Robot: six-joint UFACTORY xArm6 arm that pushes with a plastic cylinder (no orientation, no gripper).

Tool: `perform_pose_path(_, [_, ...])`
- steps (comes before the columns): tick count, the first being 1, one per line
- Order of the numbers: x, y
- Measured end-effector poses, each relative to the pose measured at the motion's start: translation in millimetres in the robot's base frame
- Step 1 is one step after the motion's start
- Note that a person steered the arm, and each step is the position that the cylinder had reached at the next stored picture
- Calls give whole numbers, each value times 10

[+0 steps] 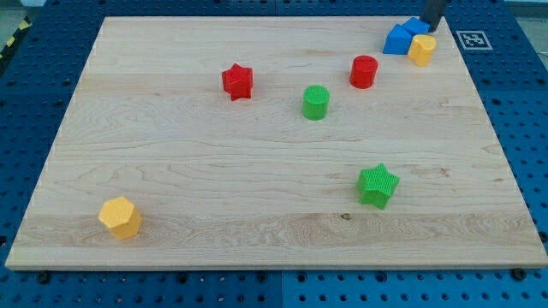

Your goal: Move the green circle diagonal to the green star

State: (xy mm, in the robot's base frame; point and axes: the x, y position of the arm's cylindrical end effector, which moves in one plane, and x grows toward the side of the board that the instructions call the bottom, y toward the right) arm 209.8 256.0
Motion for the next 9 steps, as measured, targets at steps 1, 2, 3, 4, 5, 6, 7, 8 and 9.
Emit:
perform_pose_path(1, [-179, -120])
perform_pose_path(2, [-178, -396])
perform_pose_path(3, [-139, -1106])
perform_pose_path(4, [279, -1752])
perform_pose_path(5, [976, -1816])
perform_pose_path(6, [1466, -1821])
perform_pose_path(7, [1789, -1977])
perform_pose_path(8, [1989, -2243])
perform_pose_path(9, [1998, -2446])
